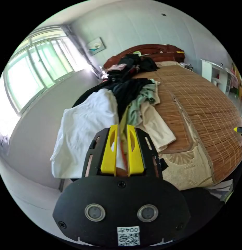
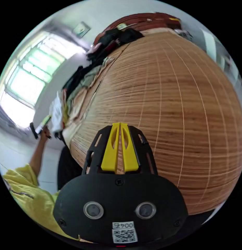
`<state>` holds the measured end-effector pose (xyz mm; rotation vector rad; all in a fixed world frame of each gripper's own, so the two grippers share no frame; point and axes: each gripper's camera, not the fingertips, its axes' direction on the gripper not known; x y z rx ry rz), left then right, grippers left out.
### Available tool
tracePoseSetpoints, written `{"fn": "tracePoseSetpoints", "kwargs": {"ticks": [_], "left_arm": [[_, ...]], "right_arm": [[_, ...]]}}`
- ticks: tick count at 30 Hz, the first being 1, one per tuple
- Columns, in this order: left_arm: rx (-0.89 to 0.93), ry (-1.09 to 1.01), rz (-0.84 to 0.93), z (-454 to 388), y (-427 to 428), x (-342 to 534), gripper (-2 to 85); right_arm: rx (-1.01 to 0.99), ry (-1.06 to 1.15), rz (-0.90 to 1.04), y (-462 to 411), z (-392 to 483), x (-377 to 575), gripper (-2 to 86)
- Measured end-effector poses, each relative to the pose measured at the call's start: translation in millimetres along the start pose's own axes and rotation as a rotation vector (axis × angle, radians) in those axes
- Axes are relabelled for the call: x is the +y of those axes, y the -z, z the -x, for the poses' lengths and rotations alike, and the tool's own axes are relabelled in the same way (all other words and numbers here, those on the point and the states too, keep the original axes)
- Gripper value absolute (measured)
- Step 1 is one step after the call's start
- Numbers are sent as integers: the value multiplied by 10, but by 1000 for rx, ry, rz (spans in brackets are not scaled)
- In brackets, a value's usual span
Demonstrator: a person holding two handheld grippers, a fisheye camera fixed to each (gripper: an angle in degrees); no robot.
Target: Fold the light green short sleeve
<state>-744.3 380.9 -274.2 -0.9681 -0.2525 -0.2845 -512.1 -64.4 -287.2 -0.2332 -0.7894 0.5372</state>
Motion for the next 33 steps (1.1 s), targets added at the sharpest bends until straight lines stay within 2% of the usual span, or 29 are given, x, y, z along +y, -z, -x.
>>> {"fn": "tracePoseSetpoints", "kwargs": {"ticks": [1, 4, 10, 15, 19, 23, 25, 29, 32, 33], "left_arm": [[36, 0, 34, -168, -142, -196, 96], [57, -23, 73, -579, -521, -693, 120], [28, -38, 120, -1130, -1460, -1695, 128], [-8, -3, 253, -1213, -2365, -2152, 124], [25, -48, 258, -1205, -2673, -2303, 57], [318, -117, -19, -1283, -1877, -2212, 20], [364, -141, -79, -1397, -1406, -2040, 15], [495, -96, -92, -1358, -683, -1298, 11], [474, -154, -75, -1442, -207, -682, 10], [575, -176, -79, -1439, -25, -454, 9]], "right_arm": [[-144, -77, -33, 11, -357, 50, 40], [-304, -151, -61, -80, -868, 138, 114], [-184, -82, -83, -355, -1191, 358, 108], [-176, -73, -77, -598, -1558, 429, 77], [-149, -51, -63, -812, -1812, 464, 36], [-140, -48, -73, -942, -2032, 501, 7], [-143, -42, -84, -1016, -2171, 524, 5], [-155, -31, -92, -1120, -2366, 545, 17], [-161, -19, -87, -1219, -2523, 544, 29], [-163, -15, -82, -1261, -2585, 537, 32]]}}
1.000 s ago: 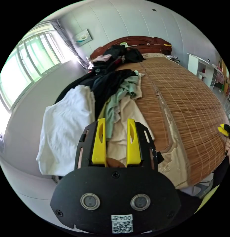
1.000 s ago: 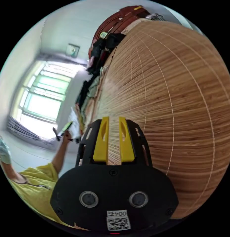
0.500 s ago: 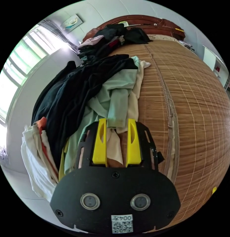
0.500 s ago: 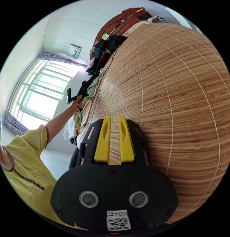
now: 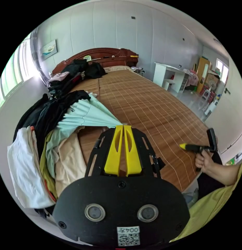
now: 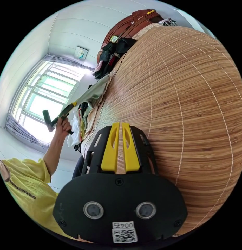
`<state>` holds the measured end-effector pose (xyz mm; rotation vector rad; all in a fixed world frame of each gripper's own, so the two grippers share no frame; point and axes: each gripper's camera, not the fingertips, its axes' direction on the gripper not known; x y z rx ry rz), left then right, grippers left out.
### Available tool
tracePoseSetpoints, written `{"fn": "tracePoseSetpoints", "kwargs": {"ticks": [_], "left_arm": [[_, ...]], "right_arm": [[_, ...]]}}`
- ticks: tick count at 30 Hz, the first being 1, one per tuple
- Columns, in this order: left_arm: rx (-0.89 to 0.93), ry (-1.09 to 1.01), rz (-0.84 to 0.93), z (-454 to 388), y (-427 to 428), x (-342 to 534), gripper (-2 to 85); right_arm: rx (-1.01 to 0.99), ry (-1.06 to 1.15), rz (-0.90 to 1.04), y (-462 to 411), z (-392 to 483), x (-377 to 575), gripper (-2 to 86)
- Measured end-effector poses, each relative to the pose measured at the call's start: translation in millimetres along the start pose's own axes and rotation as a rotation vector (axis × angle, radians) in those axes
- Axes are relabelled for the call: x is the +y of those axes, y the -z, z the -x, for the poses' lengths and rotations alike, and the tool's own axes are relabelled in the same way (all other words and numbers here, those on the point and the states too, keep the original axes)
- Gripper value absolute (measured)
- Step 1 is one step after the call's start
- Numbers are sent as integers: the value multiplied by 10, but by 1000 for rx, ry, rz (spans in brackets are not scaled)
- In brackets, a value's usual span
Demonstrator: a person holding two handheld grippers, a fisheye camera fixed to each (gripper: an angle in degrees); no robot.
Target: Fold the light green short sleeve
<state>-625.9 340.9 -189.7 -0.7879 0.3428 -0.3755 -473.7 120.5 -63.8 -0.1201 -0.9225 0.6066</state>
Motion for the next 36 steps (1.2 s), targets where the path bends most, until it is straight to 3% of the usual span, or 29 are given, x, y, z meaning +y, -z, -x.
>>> {"fn": "tracePoseSetpoints", "kwargs": {"ticks": [2, 3, 5, 7, 11, 17, 22, 31, 33, 36], "left_arm": [[416, -17, -85, -355, 245, 289, 9], [425, -47, -55, -569, 284, 351, 9], [179, -164, -25, -1270, 461, 577, 11], [112, -96, -53, -1329, 487, 702, 14], [-129, 35, 20, -900, 240, 704, 32], [-332, 111, 139, 72, -526, 125, 114], [-407, 135, 147, 660, -1188, -504, 145], [-490, 147, 365, 1443, -2542, -1063, 172], [-453, 127, 434, 1529, -2759, -1015, 163], [-405, 197, 318, 1741, -2537, -895, 55]], "right_arm": [[-8, 9, 5, -42, -100, -6, 40], [-19, 17, 13, -69, -163, -13, 47], [-43, 26, 27, -105, -257, -25, 58], [-109, 27, 54, -117, -375, -44, 74], [-138, 30, 39, -41, -510, 68, 79], [-133, -1, 83, -201, -901, 61, 59], [-80, 53, 140, -387, -1079, -26, 5], [-114, 76, 139, -467, -1520, -115, -8], [-118, 82, 137, -472, -1603, -130, -8], [-125, 81, 138, -474, -1742, -163, -8]]}}
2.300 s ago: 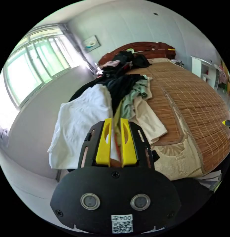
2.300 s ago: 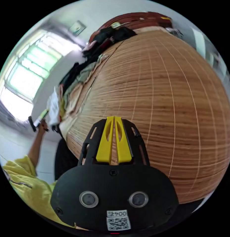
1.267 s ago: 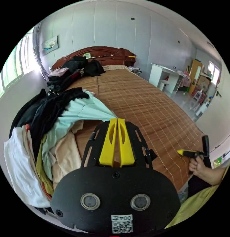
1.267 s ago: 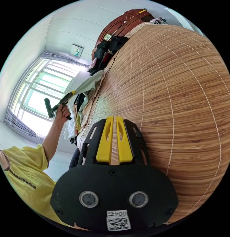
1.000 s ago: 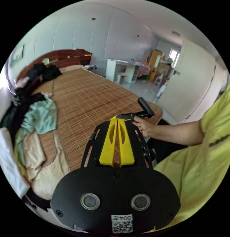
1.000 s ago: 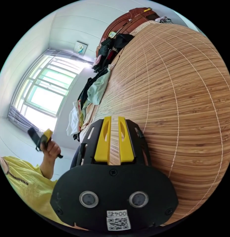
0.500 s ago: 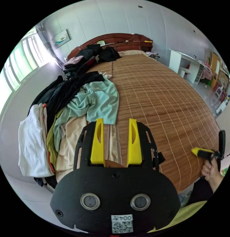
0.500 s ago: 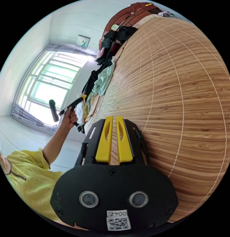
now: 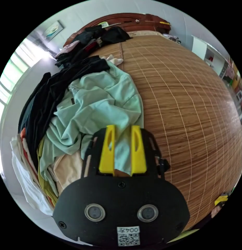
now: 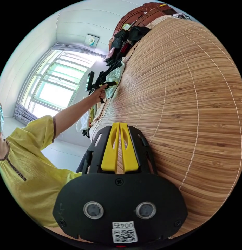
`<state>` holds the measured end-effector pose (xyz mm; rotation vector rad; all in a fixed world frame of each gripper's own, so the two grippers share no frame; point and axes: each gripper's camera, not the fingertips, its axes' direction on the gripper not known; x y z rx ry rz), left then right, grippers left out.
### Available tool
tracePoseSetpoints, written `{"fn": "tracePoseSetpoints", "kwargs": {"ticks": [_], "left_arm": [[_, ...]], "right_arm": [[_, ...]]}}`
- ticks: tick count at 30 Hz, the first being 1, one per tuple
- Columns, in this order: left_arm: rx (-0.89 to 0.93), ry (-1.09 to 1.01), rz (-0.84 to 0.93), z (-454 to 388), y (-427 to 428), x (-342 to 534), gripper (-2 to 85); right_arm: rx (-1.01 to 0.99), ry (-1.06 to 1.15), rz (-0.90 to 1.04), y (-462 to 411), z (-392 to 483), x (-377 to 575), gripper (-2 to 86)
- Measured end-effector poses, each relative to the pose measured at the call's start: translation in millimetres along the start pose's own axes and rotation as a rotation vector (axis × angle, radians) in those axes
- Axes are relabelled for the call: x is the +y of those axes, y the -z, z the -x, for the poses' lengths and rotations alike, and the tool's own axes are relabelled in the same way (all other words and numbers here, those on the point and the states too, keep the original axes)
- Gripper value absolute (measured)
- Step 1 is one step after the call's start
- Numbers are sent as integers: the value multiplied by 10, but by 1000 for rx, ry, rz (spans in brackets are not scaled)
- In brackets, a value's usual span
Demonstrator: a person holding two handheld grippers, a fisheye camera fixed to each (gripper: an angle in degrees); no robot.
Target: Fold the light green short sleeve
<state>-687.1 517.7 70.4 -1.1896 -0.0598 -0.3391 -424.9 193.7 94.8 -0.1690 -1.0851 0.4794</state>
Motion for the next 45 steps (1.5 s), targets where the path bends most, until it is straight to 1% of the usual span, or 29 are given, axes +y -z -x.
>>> {"fn": "tracePoseSetpoints", "kwargs": {"ticks": [3, 5, 7, 9, 11, 14, 15, 16, 17, 18, 22, 24, 27, 29, 30, 31, 32, 33, 35, 37, 38, 40, 43, 45], "left_arm": [[73, -32, -129, 85, 327, 183, 24], [231, -154, -267, 41, 878, 488, 16], [198, -200, -308, 64, 1284, 741, 13], [289, -189, -332, 310, 1602, 1030, 11], [514, -93, -336, 741, 1796, 1468, 9], [545, -130, -318, 824, 2044, 2034, 7], [564, -138, -316, 819, 2090, 2141, 7], [608, -146, -312, 792, 2173, 2345, 7], [643, -180, -309, 711, 2263, 2551, 7], [648, -214, -303, 589, 2358, 2757, 7], [625, -270, -274, 247, 2578, 3334, 8], [619, -290, -269, 138, 2717, 3634, 8], [700, -329, -269, 66, 2849, 3830, 9], [769, -435, -273, -151, 2966, 3974, 12], [771, -462, -261, -286, 2965, 4022, 13], [763, -462, -252, -352, 2952, 4039, 14], [740, -457, -243, -470, 2933, 4067, 17], [728, -459, -245, -522, 2934, 4079, 19], [680, -500, -267, -688, 2983, 4093, 31], [642, -539, -287, -758, 3018, 4082, 43], [617, -558, -295, -778, 3022, 4057, 56], [578, -556, -294, -772, 2982, 3989, 69], [507, -547, -279, -751, 2826, 3796, 80], [442, -566, -293, -784, 2726, 3618, 82]], "right_arm": [[-3, 0, 0, 29, -131, -18, -8], [-2, 2, -1, 52, -206, -27, -8], [0, 6, -2, 88, -299, -40, -7], [1, 6, -3, 118, -368, -50, -6], [0, 6, -3, 154, -439, -61, -4], [-25, -13, 11, 222, -580, -97, 7], [-88, -38, 29, 257, -669, -135, 32], [-185, -75, 40, 295, -761, -174, 75], [-232, -94, 44, 309, -792, -191, 103], [-325, -123, 47, 318, -807, -214, 161], [-530, -153, 99, 82, -561, -227, 251], [-605, -208, 132, -121, -526, -172, 274], [-706, -295, 204, -509, -521, -20, 278], [-788, -329, 224, -687, -497, 39, 268], [-838, -346, 249, -783, -453, 60, 232], [-845, -327, 267, -792, -371, 66, 152], [-810, -325, 259, -746, -334, 69, 90], [-726, -326, 205, -562, -273, 71, 25], [-609, -297, 140, -160, -207, 28, 16], [-368, -187, 90, 561, -98, -31, 10], [-296, -158, 87, 744, -62, -30, 9], [-60, -51, 120, 1374, 77, 87, 12], [102, -45, 161, 1921, 76, 485, 21], [131, -82, 152, 2114, 2, 806, 24]]}}
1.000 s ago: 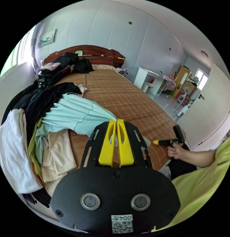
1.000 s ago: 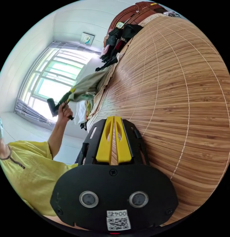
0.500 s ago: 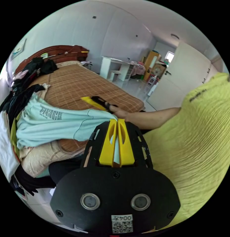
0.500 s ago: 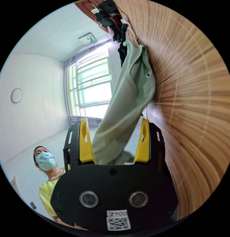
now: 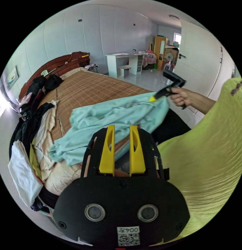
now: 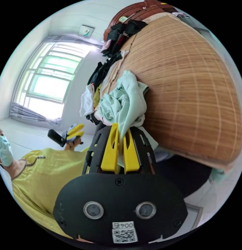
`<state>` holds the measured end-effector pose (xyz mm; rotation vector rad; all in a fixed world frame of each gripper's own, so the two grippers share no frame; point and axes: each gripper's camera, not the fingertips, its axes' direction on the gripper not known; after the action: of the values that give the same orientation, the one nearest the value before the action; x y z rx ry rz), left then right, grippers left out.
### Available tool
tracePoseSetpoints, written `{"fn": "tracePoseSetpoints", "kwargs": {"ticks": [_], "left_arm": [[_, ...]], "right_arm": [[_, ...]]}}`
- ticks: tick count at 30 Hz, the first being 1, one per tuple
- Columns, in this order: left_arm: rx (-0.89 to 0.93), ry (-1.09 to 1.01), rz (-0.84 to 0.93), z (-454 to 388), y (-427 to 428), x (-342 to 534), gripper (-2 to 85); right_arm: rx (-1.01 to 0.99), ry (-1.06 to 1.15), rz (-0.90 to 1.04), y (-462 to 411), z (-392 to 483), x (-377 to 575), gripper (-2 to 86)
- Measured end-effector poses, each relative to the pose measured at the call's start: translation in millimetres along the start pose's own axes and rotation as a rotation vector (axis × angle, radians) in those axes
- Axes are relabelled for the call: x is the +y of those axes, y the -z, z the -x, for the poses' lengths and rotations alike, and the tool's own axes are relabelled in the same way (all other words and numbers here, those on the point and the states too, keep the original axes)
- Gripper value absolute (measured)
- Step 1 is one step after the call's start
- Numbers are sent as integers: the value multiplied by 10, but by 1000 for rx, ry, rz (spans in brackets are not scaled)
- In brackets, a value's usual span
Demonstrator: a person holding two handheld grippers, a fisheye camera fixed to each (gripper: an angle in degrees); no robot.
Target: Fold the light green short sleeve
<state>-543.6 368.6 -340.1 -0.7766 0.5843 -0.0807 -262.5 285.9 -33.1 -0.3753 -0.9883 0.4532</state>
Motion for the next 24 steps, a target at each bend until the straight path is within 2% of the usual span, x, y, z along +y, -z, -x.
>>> {"fn": "tracePoseSetpoints", "kwargs": {"ticks": [3, 6, 9, 15, 18, 20, 24], "left_arm": [[-40, -10, 24, 324, -456, -509, 81], [-37, -36, 67, 428, -920, -1027, 85], [-85, -92, 172, 390, -1774, -1813, 110], [-34, -95, 453, 302, -3184, -2456, 142], [61, -50, 534, 280, -3524, -2484, 139], [134, -54, 503, 220, -3601, -2458, 112], [97, 7, 399, 272, -3439, -2424, 40]], "right_arm": [[-1, -68, -75, 49, -183, 520, 28], [-170, -152, -196, -35, -348, 870, 30], [-272, -191, -293, -189, -308, 1067, 31], [-264, -216, -292, -430, 2, 1229, 33], [-264, -227, -301, -429, 159, 1278, 34], [-256, -230, -306, -426, 259, 1292, 33], [-238, -234, -307, -419, 509, 1239, 31]]}}
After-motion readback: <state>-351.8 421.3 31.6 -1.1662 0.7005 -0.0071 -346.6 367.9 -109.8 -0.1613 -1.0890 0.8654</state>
